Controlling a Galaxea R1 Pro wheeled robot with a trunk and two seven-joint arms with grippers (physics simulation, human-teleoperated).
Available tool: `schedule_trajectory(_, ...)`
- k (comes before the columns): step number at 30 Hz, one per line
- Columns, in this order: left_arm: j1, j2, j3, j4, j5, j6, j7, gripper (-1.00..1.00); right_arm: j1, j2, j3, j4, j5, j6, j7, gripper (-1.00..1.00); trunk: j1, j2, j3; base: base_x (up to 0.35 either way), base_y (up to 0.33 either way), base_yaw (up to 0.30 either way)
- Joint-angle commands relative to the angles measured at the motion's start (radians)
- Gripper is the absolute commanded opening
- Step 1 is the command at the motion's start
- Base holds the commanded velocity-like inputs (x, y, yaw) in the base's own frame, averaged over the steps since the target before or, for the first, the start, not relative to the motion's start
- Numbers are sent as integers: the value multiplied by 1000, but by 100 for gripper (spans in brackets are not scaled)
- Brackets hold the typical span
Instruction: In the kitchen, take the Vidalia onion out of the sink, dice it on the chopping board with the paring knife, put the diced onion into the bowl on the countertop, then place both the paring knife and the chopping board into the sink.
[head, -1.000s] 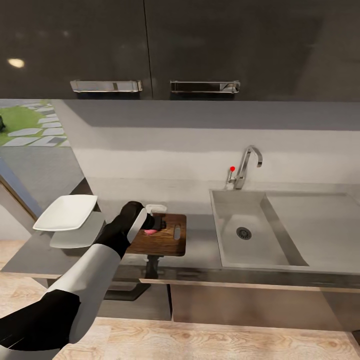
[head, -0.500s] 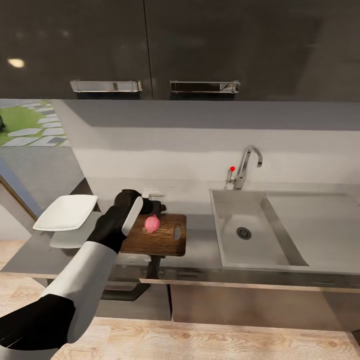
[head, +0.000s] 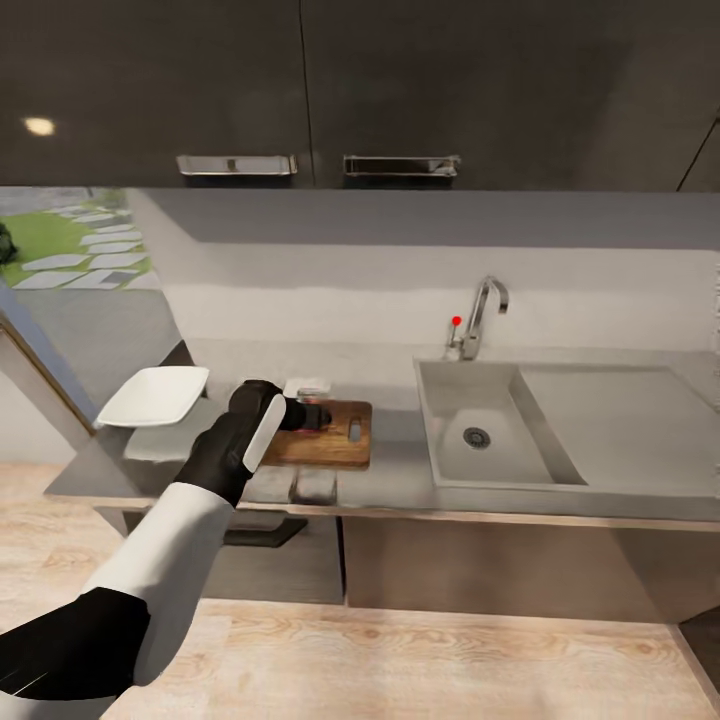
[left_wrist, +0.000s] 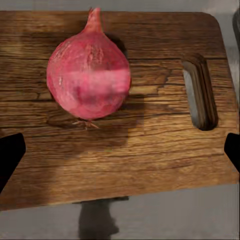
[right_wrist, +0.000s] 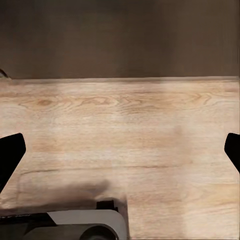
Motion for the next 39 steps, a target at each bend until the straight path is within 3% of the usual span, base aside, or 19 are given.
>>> schedule_trajectory(1, -1, 0, -1, 0, 11, 3, 10, 100, 0, -1, 3, -1, -7, -2, -2, 100, 0, -2, -2, -338, 0, 0)
schedule_trajectory(23, -1, 0, -3, 15, 11, 2, 10, 100, 0, -1, 3, -1, -7, -2, -2, 100, 0, -2, -2, -338, 0, 0)
schedule_trajectory(39, -1, -1, -3, 96, 11, -6, 8, 100, 0, -2, 3, 1, -2, -2, -1, 100, 0, -2, -2, -246, 0, 0)
